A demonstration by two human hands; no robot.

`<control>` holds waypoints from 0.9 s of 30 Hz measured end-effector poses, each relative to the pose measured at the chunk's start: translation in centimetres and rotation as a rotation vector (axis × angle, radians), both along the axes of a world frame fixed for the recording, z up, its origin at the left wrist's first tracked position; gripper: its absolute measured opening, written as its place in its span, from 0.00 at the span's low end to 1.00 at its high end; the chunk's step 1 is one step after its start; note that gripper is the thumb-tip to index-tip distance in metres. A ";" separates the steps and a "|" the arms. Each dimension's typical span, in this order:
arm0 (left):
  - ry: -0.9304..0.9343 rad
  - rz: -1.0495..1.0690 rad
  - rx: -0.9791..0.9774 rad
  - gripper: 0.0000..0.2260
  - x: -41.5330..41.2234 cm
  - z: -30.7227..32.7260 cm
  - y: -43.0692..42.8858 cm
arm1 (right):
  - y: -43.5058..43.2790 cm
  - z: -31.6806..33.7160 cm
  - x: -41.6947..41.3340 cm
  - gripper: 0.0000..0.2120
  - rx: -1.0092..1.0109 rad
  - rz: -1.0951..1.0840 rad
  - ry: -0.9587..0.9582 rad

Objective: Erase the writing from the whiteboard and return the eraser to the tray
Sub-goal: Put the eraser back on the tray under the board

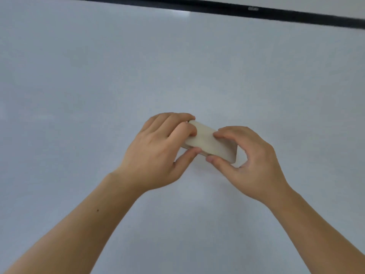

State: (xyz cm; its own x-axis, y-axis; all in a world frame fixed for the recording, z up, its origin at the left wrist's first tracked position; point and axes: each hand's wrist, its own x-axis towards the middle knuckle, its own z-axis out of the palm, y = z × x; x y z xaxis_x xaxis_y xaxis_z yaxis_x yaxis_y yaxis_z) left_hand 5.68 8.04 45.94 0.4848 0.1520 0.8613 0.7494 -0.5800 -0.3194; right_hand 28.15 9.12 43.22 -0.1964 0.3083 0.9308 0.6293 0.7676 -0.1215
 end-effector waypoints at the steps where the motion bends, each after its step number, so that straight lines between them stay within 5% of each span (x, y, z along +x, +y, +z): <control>1: -0.016 0.002 -0.007 0.13 -0.7 -0.5 -0.3 | -0.2 -0.4 -0.4 0.21 -0.007 0.010 0.009; 14: -0.258 -0.021 -0.190 0.13 -8.9 -10.8 -5.0 | -3.6 -9.7 -8.6 0.22 -0.204 0.167 0.141; 27: -0.475 0.029 -0.558 0.15 -10.4 -26.2 -6.0 | -4.7 -23.2 -10.9 0.20 -0.625 0.089 0.108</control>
